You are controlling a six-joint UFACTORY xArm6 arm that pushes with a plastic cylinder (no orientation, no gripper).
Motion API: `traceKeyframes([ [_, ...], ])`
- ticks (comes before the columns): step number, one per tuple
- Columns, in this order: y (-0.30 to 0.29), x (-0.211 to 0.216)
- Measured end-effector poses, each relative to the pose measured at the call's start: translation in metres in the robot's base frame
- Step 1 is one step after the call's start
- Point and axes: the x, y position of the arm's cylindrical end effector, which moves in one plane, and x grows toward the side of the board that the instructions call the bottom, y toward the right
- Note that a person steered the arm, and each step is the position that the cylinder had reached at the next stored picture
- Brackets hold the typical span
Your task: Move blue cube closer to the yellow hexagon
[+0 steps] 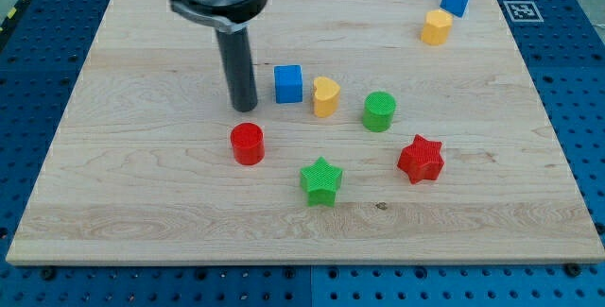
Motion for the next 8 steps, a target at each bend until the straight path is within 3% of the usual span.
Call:
traceKeyframes([
  [1, 0.040, -0.001],
  [3, 0.098, -0.049],
  [4, 0.099, -0.070],
  [6, 0.069, -0.031],
  [7, 0.020, -0.062],
  [8, 0.019, -0.092],
])
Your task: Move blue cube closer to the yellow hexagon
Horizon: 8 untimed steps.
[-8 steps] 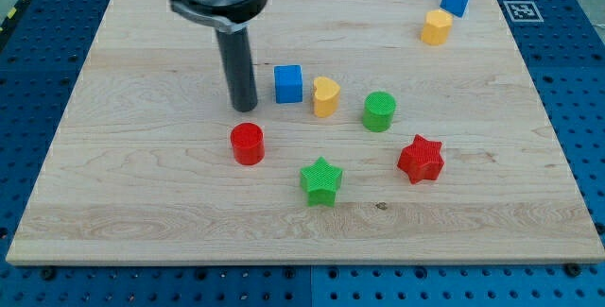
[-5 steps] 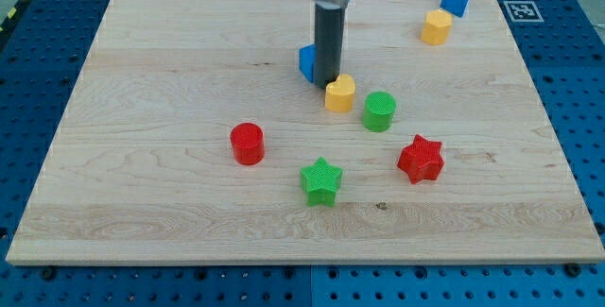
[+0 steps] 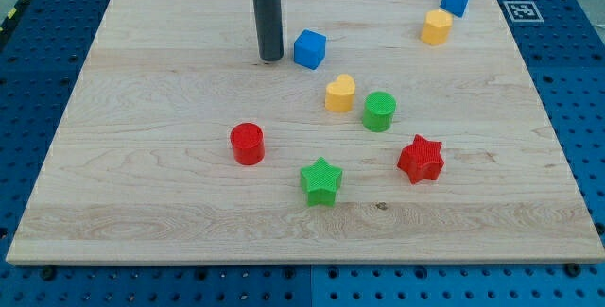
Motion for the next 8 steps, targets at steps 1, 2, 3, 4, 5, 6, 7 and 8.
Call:
traceKeyframes([
  [1, 0.002, 0.000],
  [2, 0.024, 0.000],
  [3, 0.057, 0.001],
  [4, 0.089, 0.004],
  [5, 0.121, 0.021],
  [6, 0.146, 0.033],
  [7, 0.162, 0.034],
  [8, 0.162, 0.034],
])
